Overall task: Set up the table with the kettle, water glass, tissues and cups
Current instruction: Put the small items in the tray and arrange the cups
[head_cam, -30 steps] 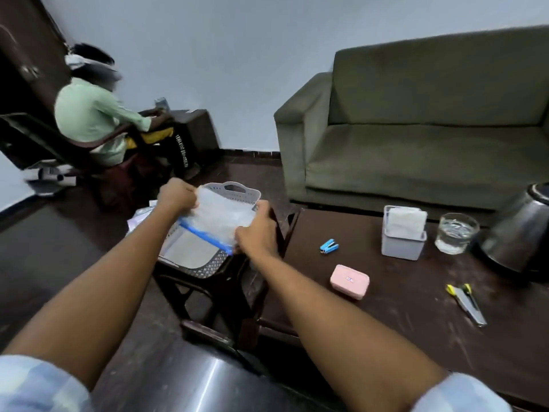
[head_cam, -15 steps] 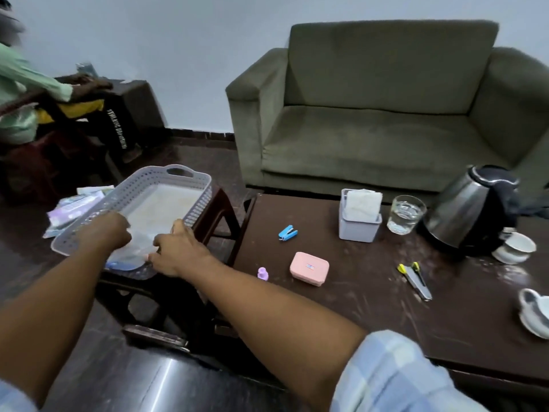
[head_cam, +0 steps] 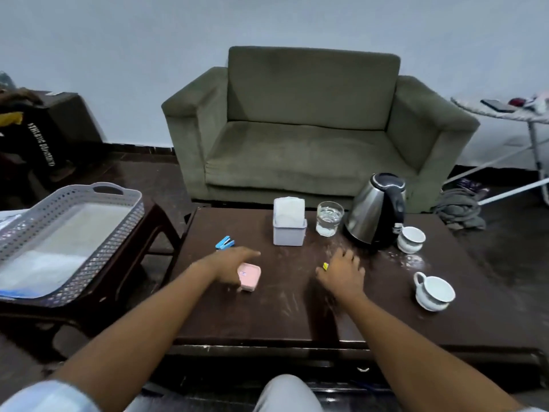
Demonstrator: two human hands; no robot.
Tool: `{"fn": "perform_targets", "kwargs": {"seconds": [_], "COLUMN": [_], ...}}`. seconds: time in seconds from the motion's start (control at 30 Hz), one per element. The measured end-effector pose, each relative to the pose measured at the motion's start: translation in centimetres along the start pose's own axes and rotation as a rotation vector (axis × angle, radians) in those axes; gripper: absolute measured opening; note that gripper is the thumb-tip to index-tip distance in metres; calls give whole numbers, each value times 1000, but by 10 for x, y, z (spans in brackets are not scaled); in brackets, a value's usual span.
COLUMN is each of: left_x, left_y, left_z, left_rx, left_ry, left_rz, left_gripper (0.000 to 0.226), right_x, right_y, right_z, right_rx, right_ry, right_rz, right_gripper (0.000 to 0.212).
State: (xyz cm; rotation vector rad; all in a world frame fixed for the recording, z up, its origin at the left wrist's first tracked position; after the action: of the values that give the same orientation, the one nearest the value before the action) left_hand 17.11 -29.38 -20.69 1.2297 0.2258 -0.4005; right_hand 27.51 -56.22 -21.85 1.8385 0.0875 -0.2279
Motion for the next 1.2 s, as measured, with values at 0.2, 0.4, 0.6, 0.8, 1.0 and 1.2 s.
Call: {"fn": "perform_targets", "kwargs": {"seconds": [0.2, 0.4, 0.6, 0.8, 1.0, 1.2], "left_x": [13, 15, 8, -116, -252, -304], "left_y": [-14, -2, 4, 137, 128, 62], "left_z": [18, 17, 32, -75, -219, -275], "left_rx": [107, -33, -142, -86, -189, -205], "left_ry": [151, 347, 329, 514, 989, 1142], "left_rz": [76, 297, 348, 859, 688, 719], "left_gripper": [65, 60, 62, 53, 58, 63], "right_x": [3, 5, 2, -64, -201, -270], "right_y": [-16, -19, -25, -17, -26, -87], "right_z": [45, 47, 36, -137, -357, -448], "right_rx": [56, 128, 269, 538, 534, 177], "right_ry": [-35, -63, -74, 325, 668, 818], "right_rz": [-115, -108, -97, -138, -287, -186], "right_gripper": [48, 41, 29, 16, 26, 32]}}
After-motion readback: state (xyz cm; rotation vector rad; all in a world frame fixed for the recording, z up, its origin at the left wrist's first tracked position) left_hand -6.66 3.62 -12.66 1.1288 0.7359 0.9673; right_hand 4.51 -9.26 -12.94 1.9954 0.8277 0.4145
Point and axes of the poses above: each hand's wrist, its own x-axis towards the middle knuckle, its own y-axis out of the back of the hand, z = x × y, the point moved 5 cm from there along x, towards the middle knuckle, and after that the axes turned 13 degrees about -y, right-handed, at the moved point
